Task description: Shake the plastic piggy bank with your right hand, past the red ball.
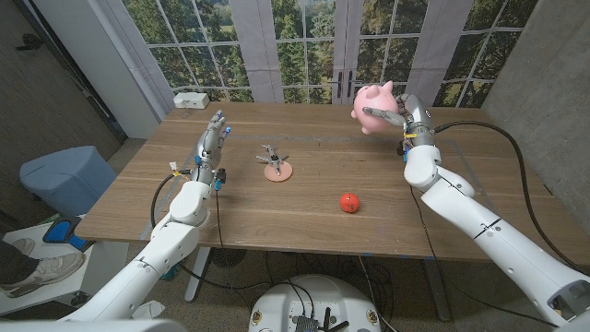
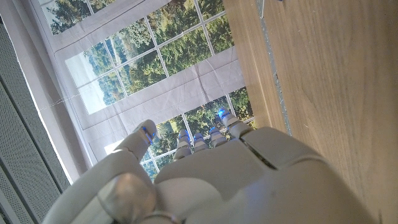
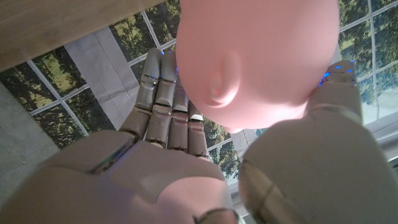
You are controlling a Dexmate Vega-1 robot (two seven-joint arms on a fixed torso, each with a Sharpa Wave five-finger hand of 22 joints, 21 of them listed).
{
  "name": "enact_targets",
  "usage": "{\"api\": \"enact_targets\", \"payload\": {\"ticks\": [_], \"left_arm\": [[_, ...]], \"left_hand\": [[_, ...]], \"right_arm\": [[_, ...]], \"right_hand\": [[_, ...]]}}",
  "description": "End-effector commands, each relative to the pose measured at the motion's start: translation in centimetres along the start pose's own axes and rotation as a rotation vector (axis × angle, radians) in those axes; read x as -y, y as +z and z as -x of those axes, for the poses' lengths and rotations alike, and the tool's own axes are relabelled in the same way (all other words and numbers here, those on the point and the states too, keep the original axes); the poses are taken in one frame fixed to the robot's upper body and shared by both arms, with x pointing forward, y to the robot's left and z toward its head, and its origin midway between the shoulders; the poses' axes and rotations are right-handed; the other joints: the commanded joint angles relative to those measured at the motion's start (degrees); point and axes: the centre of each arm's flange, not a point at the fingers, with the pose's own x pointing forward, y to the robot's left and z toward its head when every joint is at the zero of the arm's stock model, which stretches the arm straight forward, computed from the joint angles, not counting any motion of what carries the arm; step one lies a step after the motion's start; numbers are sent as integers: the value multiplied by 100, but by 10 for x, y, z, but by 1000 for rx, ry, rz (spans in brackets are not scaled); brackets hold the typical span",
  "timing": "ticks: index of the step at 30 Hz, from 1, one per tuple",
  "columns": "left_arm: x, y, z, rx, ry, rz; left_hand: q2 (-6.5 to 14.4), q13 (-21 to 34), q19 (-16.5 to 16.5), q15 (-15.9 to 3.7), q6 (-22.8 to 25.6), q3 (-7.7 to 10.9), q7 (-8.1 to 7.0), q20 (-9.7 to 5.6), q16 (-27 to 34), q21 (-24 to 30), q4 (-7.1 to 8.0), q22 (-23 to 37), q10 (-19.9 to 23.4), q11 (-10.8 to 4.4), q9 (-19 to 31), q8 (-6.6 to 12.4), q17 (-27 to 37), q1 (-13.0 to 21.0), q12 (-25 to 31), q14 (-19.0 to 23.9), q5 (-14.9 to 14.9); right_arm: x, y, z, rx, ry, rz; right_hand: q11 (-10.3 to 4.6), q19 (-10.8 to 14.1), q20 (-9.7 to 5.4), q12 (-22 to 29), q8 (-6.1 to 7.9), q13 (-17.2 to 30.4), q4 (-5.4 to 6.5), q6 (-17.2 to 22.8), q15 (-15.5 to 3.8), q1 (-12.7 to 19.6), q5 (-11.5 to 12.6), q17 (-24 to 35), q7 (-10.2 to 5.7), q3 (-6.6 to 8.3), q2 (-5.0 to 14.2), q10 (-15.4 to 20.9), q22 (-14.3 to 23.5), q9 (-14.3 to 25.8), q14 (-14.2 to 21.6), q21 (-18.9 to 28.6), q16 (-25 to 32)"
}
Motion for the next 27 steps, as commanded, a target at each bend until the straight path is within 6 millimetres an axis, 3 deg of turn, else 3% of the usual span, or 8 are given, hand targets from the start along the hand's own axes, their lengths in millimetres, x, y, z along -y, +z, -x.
{"api": "enact_targets", "payload": {"ticks": [1,27], "left_arm": [[-1,-1,3,-3,0,1],[-4,1,7,0,4,-2]], "left_hand": [[265,27,55,-350,-14,24,-26,-306,13,-8,-28,19,-41,-8,33,26,10,-18,-1,0,9],[261,26,49,-353,-26,15,-35,-308,10,-11,-35,19,-52,-20,32,22,11,-19,-4,-7,7]], "right_arm": [[-6,9,-4,-25,157,86],[-38,18,-2,31,156,296]], "right_hand": [[-1703,-285,-851,1,26,21,65,1925,-2075,2233,20,23,-1902,1113,2218,1708,22,146,1330,33,16],[-1704,-252,-839,-47,-13,21,56,1923,-2077,2238,26,20,-1893,1109,2209,1733,16,143,1356,34,-14]]}}
